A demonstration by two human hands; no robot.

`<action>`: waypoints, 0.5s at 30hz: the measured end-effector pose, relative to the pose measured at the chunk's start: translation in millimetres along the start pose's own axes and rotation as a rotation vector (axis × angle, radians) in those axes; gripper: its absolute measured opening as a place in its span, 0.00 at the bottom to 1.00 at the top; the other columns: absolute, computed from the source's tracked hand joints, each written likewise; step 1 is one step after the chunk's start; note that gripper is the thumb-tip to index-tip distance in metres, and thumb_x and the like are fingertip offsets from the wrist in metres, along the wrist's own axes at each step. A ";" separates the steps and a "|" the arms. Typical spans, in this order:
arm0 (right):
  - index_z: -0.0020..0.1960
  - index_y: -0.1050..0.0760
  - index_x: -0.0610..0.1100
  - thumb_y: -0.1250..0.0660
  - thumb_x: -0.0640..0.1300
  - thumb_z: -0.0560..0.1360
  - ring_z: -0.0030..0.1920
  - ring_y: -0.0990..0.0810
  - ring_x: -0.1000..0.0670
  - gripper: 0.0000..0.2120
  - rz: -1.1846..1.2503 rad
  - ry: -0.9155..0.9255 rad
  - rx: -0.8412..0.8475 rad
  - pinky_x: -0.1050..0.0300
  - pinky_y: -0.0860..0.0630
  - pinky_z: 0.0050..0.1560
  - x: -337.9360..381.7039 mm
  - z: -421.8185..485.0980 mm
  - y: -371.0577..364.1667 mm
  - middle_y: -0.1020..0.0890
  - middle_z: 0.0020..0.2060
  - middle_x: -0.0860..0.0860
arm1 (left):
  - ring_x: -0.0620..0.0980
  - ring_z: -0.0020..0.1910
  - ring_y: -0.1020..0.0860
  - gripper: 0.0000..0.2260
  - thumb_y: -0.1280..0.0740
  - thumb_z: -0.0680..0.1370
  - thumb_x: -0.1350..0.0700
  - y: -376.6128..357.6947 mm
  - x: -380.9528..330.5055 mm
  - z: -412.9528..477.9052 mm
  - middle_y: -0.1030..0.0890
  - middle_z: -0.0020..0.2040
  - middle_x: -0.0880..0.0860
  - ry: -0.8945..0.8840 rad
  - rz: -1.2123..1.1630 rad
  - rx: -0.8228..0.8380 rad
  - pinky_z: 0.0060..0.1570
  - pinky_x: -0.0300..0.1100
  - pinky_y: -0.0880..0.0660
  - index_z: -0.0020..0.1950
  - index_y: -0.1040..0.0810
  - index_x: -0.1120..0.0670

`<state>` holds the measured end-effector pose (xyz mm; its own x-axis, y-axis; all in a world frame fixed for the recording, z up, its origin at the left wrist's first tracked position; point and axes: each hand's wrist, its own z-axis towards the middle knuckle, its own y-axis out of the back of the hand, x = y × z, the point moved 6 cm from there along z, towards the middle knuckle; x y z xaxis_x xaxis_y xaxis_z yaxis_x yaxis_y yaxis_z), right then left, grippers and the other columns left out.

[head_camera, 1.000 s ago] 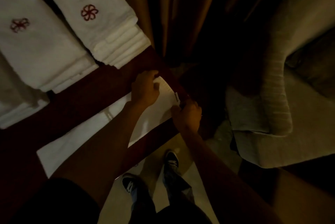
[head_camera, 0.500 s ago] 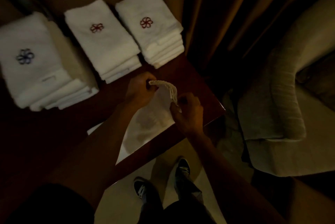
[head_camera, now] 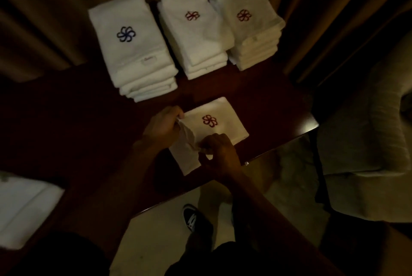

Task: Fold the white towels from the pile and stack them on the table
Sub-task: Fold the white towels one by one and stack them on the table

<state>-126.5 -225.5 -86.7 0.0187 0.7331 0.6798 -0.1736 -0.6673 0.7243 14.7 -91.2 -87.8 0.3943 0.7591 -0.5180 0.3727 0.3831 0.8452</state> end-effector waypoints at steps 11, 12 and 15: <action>0.58 0.22 0.45 0.29 0.44 0.73 0.56 0.25 0.45 0.15 -0.120 -0.076 0.399 0.43 0.22 0.50 -8.1 -19.4 -66.1 0.22 0.55 0.48 | 0.55 0.54 0.22 0.12 0.31 0.75 0.59 -38.9 53.7 -44.3 0.24 0.59 0.52 0.063 0.116 0.159 0.51 0.50 0.23 0.57 0.25 0.50; 0.58 0.22 0.44 0.28 0.46 0.73 0.55 0.25 0.45 0.15 -0.108 -0.086 0.421 0.43 0.22 0.50 -9.0 -19.8 -68.1 0.21 0.55 0.48 | 0.55 0.55 0.23 0.13 0.31 0.74 0.60 -41.4 58.4 -44.6 0.24 0.60 0.53 0.069 0.101 0.189 0.53 0.49 0.24 0.57 0.25 0.51; 0.55 0.22 0.47 0.31 0.53 0.77 0.50 0.22 0.50 0.12 0.016 -0.219 0.327 0.48 0.20 0.49 -8.9 -13.7 -60.6 0.20 0.50 0.50 | 0.54 0.53 0.23 0.05 0.32 0.76 0.57 -38.4 60.3 -40.5 0.24 0.57 0.53 0.075 0.080 0.183 0.52 0.50 0.24 0.52 0.23 0.52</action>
<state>-129.6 -189.8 -138.2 0.2342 0.7003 0.6744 0.1465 -0.7112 0.6876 -9.8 -38.8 -146.2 0.3677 0.8230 -0.4330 0.4917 0.2231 0.8417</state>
